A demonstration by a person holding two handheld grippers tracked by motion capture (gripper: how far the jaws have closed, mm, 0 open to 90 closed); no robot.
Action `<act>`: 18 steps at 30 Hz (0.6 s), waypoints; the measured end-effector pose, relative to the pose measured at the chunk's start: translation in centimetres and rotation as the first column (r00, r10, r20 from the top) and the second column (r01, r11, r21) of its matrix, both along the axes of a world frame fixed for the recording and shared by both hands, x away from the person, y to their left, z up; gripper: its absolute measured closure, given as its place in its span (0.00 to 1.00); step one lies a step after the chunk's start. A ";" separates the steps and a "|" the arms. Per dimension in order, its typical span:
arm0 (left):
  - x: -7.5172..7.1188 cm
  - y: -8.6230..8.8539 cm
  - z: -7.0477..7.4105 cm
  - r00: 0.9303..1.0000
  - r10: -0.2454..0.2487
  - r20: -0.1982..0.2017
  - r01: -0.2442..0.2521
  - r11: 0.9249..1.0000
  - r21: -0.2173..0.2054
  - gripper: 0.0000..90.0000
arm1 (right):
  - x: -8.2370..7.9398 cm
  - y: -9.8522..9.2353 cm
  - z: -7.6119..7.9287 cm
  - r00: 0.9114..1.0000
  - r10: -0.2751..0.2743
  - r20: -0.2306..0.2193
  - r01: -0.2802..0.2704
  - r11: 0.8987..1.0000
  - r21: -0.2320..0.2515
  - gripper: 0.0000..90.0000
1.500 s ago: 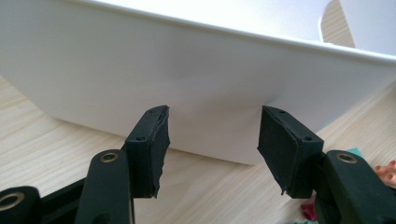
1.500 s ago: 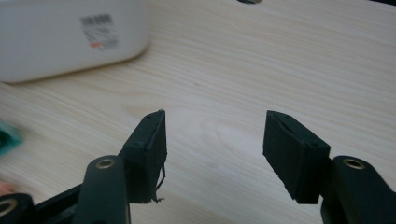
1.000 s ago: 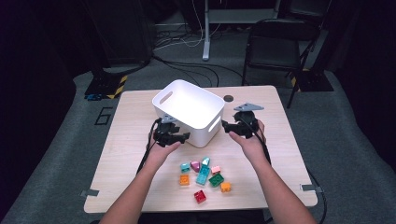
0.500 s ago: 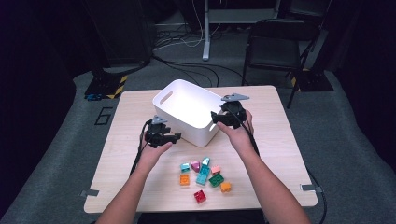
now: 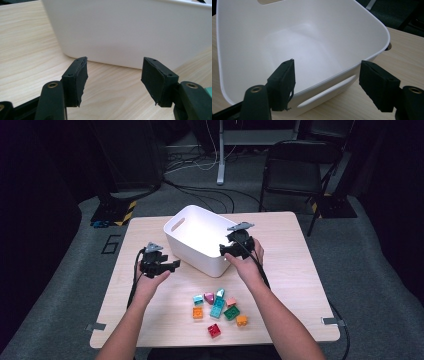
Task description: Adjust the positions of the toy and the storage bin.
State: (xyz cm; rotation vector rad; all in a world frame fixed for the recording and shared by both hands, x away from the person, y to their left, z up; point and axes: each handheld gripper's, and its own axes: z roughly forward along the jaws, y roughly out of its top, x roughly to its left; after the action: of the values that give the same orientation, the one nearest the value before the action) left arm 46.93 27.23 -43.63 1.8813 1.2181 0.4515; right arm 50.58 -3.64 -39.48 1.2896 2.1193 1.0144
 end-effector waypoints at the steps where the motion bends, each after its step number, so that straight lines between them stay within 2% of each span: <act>1: 0.0 0.0 0.0 1.000 0.000 0.000 0.000 1.000 0.000 0.41 | 0.0 0.0 0.0 1.000 0.000 0.000 0.000 1.000 0.000 0.33; 4: 0.1 1.4 0.4 0.999 0.036 0.004 -0.036 0.999 -0.013 0.41 | -0.3 -0.3 0.1 1.000 0.003 -0.003 -0.003 1.000 -0.021 0.36; 7: 0.1 2.0 0.7 0.998 0.055 0.006 -0.055 0.998 -0.013 0.40 | -0.3 -0.5 0.1 1.000 0.000 -0.005 0.000 0.999 -0.036 0.37; 11: 0.0 3.0 2.0 0.996 0.081 0.024 -0.080 0.997 -0.014 0.39 | -0.5 -1.5 0.1 1.000 0.005 -0.010 -0.006 0.998 -0.063 0.39; 15: -0.1 3.2 2.9 0.996 0.083 0.030 -0.082 0.996 -0.020 0.37 | -0.9 -2.4 -0.1 1.000 0.019 -0.004 -0.019 0.997 -0.072 0.39; 18: 0.0 3.0 3.7 0.997 0.077 0.008 -0.077 0.997 -0.025 0.36 | -1.4 -3.2 -0.4 0.999 0.025 0.033 -0.022 0.996 -0.083 0.42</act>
State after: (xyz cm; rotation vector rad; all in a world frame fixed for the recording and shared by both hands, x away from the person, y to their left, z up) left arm 46.89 30.26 -39.93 1.8147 1.2876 0.4841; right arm 49.17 -6.86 -39.90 1.2025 2.1323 0.9408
